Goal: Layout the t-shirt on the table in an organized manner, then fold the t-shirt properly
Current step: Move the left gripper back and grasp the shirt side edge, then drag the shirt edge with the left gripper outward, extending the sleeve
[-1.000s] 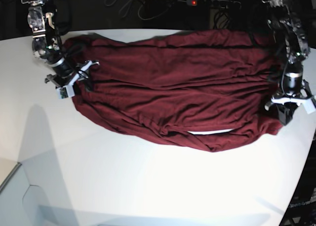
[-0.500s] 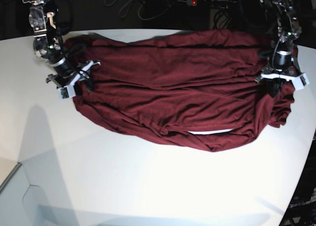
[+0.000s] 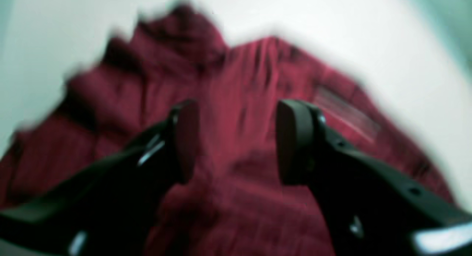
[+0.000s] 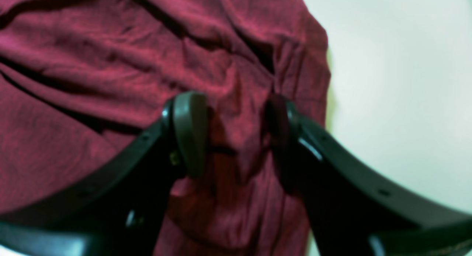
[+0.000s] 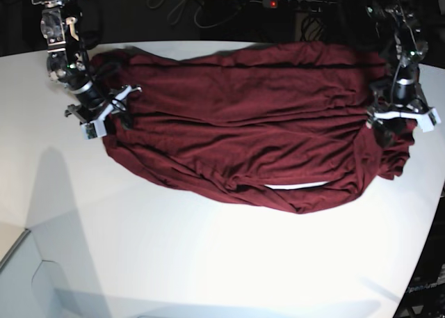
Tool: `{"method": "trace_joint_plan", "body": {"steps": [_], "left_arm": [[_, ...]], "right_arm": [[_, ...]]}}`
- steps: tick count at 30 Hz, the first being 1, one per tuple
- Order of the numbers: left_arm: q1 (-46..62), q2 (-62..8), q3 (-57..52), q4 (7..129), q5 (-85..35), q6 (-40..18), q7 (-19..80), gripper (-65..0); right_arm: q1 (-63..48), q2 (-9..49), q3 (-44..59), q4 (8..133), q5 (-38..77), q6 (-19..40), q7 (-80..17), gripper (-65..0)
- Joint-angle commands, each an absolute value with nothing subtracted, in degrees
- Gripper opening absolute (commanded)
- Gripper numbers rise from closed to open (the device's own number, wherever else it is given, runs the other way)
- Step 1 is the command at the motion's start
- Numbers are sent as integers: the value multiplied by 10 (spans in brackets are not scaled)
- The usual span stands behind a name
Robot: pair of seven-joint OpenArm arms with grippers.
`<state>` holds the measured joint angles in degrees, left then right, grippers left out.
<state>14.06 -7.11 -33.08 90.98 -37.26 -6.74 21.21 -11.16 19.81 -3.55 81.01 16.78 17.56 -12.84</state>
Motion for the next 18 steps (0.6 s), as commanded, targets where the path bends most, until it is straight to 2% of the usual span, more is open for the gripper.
{"method": "trace_joint_plan", "body": {"steps": [1,7,18], "left_arm": [[124,-73,-344,902,-373,-69,207,-325],[45,-64,-365,801,-369,-68,211,-325],[15,-67,-365,724,-368,-65,206,-325]], "right_arm": [[-111,201,-36,814,166,175,-144,-369],[-113,201,-36,814,166,175,-144,-369],[-113,203,-34,814,166,175,-144,-369]]}}
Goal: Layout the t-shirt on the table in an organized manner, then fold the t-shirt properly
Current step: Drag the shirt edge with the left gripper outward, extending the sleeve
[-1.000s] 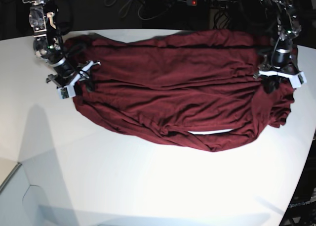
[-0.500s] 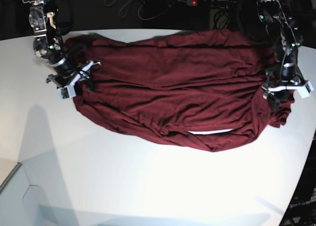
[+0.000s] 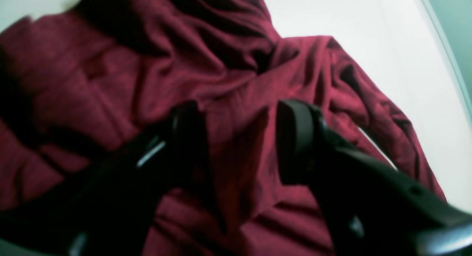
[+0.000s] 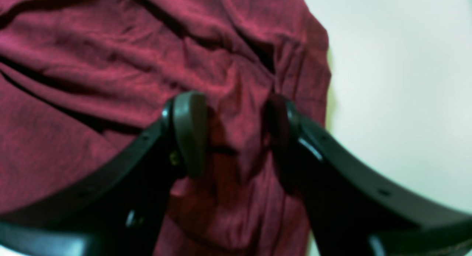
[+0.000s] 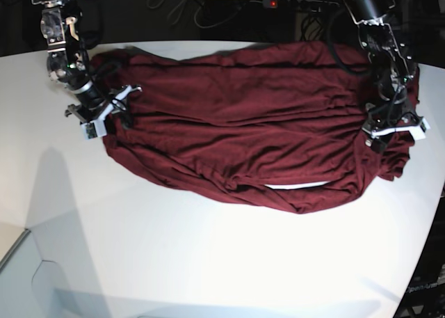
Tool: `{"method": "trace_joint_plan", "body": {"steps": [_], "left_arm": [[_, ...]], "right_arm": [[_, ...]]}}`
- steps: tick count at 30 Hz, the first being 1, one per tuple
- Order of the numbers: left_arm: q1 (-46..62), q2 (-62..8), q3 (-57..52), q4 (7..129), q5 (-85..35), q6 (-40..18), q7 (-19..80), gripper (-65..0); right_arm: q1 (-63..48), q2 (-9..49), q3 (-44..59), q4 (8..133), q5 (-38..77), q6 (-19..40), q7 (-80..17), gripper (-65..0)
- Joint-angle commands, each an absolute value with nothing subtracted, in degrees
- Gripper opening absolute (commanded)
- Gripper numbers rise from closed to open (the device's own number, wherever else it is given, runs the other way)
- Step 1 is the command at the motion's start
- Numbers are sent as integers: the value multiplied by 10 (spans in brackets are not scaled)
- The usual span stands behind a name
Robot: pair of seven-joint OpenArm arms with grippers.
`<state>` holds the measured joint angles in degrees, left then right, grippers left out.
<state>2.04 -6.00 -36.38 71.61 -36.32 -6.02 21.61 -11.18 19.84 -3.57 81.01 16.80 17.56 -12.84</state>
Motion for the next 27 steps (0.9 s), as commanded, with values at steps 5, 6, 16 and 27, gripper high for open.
{"method": "trace_joint_plan", "body": {"steps": [5,6,16,27], "left_arm": [[9,-67,-364,726,-368,-67,206,-384],[9,-67,-364,727,-368,-67,206,-405],[7,-67,-364,741,-373,-68,206,-456],[-18,-88,-364,781,-372,-67,208,-646]], "right_arm": [[-112,203,-34,814,166,175,-144,-369],[-112,203,-34,814,166,175,-144,-369],[-113,204,-34,814,166,175,-144,-369],[-113,205,-34,814,166,175,-144,-369]]}}
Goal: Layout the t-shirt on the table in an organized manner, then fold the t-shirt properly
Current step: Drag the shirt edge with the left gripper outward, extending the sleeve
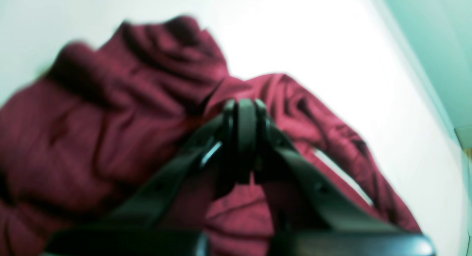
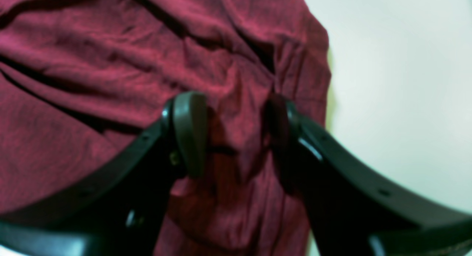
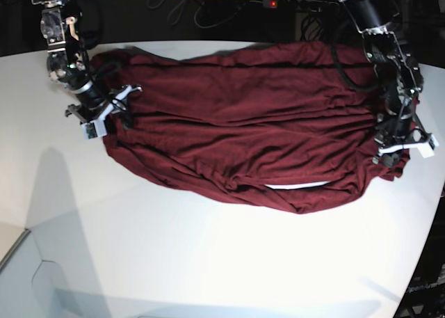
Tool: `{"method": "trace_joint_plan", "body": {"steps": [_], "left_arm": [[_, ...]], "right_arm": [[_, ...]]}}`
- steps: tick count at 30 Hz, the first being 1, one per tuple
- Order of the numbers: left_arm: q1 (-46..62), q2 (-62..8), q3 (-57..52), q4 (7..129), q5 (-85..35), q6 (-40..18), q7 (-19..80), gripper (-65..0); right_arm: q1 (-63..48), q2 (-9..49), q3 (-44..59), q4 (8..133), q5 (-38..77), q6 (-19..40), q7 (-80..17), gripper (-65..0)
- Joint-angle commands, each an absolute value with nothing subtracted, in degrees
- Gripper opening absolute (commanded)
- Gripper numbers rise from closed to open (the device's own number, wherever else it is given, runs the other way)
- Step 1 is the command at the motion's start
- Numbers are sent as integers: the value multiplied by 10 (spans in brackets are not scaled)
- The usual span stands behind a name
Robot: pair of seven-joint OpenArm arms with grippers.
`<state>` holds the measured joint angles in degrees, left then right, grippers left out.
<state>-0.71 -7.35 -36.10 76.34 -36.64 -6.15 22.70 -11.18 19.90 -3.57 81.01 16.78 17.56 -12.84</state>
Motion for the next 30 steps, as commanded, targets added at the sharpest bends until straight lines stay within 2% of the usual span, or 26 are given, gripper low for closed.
{"method": "trace_joint_plan", "body": {"steps": [1,5,14,21,23,30], "left_arm": [[-29,-94,-363,788,-369,-68,208,-646],[-75,-142,-330,807,-369,-68,207,-646],[-243,-269,-185,800,-368,-68,206,-646],[-364,-291,-54,777,-373,-72,206,-646],[-384,-291,-22,779,-374,-100,206,-646],[-376,-308,65,836,-369,-259,225,-646]], "right_arm": [[-114,205,-34,814,166,175,-144,-369],[-114,206,-34,814,166,175,-144,-369],[-116,206,-33,814,166,175,-144,-369],[-116,206,-33,813,166,175,-144,-369],[-116,206,-33,813,166,175,-144,-369],[-116,205,-33,813,166,175,-144,-369]]}}
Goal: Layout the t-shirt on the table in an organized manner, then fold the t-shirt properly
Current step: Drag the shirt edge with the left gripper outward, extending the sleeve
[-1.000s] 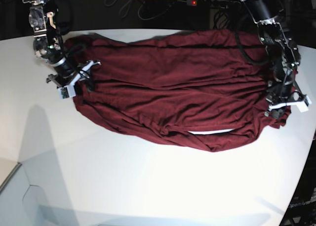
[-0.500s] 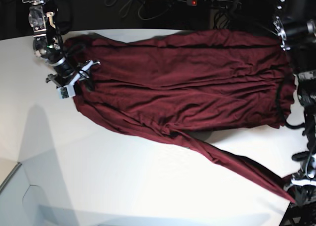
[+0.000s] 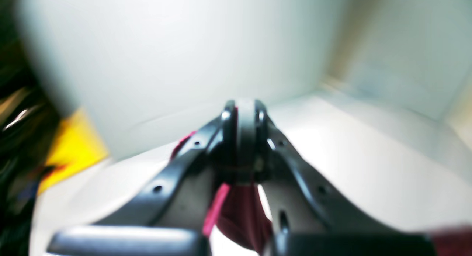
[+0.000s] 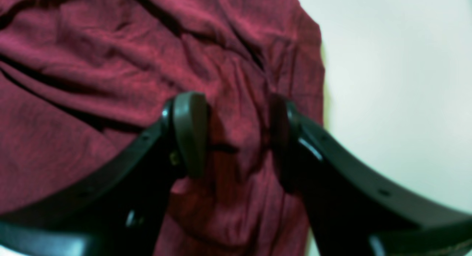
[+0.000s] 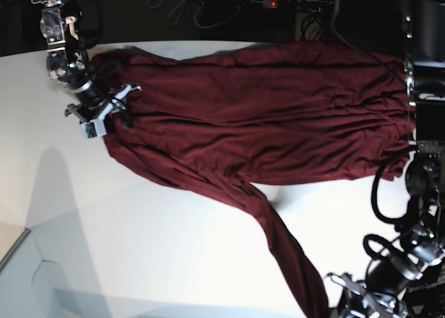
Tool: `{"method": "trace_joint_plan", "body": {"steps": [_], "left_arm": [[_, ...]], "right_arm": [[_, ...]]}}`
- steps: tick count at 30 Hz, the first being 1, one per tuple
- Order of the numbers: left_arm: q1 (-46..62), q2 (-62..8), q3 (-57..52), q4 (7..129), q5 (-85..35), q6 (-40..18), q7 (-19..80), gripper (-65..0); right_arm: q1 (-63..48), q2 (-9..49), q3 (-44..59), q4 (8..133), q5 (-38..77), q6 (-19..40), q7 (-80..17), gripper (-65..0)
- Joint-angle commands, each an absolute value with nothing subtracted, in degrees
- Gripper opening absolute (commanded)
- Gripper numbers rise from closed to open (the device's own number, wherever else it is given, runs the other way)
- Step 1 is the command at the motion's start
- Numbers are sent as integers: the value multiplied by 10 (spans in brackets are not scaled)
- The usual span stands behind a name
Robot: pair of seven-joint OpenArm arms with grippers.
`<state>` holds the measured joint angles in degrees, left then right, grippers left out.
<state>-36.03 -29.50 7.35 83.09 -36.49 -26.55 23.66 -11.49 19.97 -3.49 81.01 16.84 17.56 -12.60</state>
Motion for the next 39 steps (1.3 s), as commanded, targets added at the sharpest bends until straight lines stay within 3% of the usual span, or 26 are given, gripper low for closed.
{"method": "trace_joint_plan", "body": {"steps": [1,6,11,14,20,23,31,39], "left_arm": [[-362,-321,67,849,-369,-281,244,-646],[-320,-369,66,924,-368,-394,358,-646],[-284,-449,66,993,-331,-400,445,-646],[-265,-465,65,999,-225,-400,444,-646],[-231,-451,70,945,45,-400,383,-646],[-231,-418,65,903,112,-400,325,-646],[-295,-356,65,789,174,-400,213,-646],[-418,-330,68,660,219,-400,167,-646]], "right_arm": [[-116,204,-33,813,166,175,-144,-369],[-116,203,-33,813,166,175,-144,-369],[-116,203,-33,813,166,175,-144,-369],[-115,202,-33,814,166,175,-144,-369],[-117,202,-34,814,166,175,-144,-369],[-117,202,-35,815,166,175,-144,-369],[-117,196,-35,815,166,175,-144,-369],[-116,197,-34,815,166,175,-144,-369]]}}
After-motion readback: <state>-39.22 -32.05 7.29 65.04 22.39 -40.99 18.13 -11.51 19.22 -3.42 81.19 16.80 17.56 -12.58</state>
